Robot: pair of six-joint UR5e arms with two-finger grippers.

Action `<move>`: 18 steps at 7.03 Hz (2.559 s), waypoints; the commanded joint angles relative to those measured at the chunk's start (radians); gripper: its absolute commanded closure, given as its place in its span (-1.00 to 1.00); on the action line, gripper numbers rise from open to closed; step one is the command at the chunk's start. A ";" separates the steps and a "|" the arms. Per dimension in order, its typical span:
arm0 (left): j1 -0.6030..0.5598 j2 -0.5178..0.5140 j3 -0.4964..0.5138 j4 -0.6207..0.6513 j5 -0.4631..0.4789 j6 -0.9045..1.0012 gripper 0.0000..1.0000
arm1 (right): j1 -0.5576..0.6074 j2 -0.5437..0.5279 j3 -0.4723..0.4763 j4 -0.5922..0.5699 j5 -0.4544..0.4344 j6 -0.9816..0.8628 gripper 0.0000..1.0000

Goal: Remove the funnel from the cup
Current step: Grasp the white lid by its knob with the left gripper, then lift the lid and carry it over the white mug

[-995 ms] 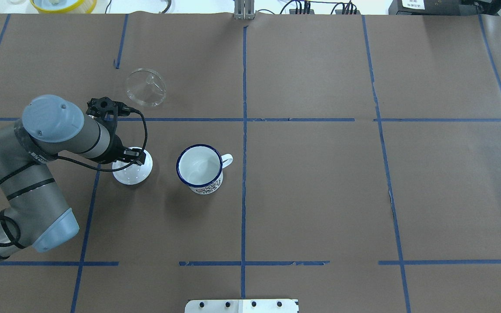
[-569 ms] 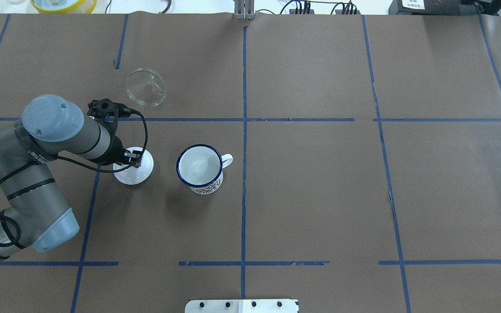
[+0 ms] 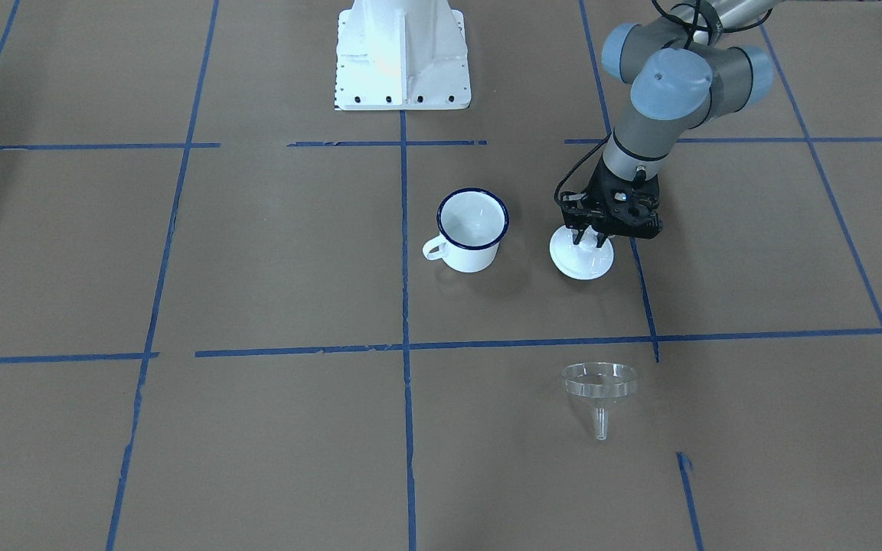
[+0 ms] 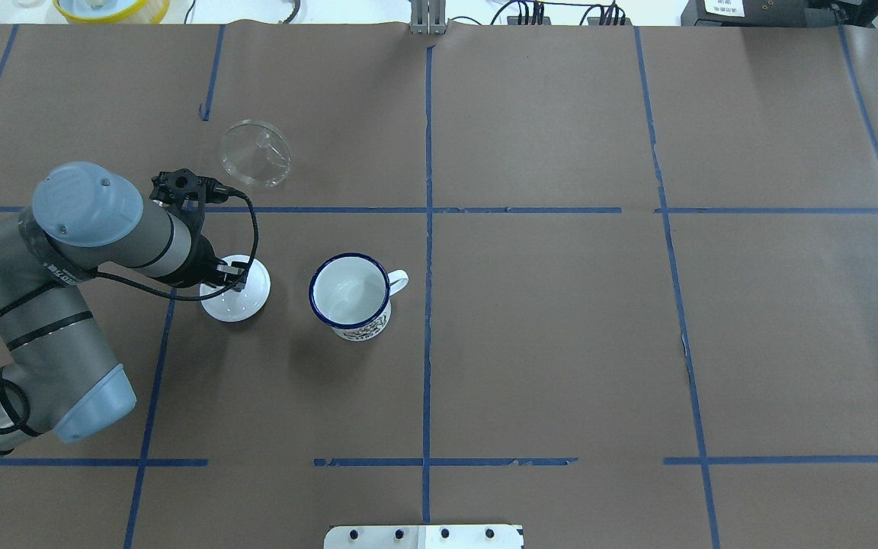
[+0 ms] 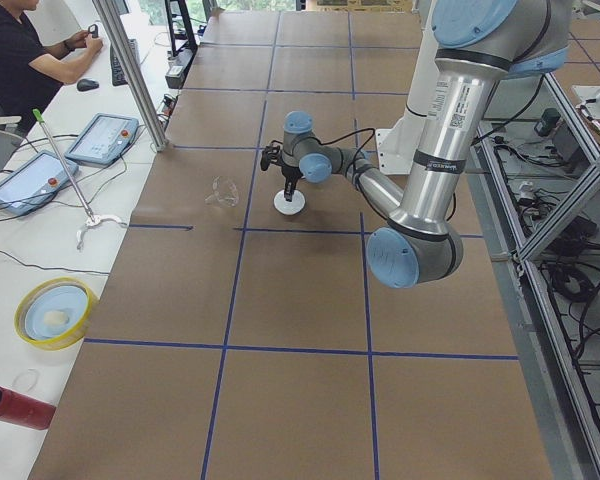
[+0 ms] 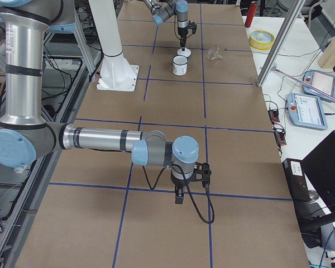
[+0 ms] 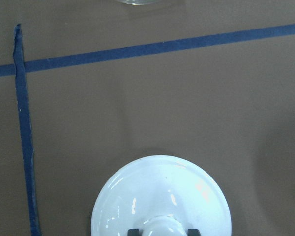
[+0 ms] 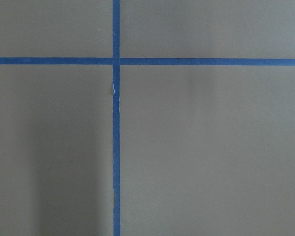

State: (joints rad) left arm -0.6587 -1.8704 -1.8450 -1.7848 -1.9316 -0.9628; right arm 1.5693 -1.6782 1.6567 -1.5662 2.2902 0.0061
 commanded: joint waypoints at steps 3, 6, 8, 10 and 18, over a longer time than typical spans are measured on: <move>-0.143 -0.129 -0.242 0.458 -0.035 0.067 1.00 | 0.000 0.000 0.000 0.000 0.000 0.000 -1.00; -0.142 -0.312 -0.217 0.571 -0.102 0.001 1.00 | 0.000 0.000 0.000 0.000 0.000 0.000 -1.00; -0.090 -0.398 -0.125 0.570 -0.101 -0.045 1.00 | 0.000 0.002 0.000 0.000 0.000 0.000 -1.00; 0.009 -0.423 -0.077 0.547 -0.087 -0.153 1.00 | 0.000 0.000 0.000 0.000 0.000 0.000 -1.00; 0.074 -0.424 0.033 0.446 -0.015 -0.197 1.00 | 0.000 0.000 0.000 0.000 0.000 0.000 -1.00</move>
State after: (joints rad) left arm -0.5848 -2.3031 -1.8066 -1.3385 -1.9462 -1.1614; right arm 1.5693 -1.6777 1.6567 -1.5662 2.2902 0.0061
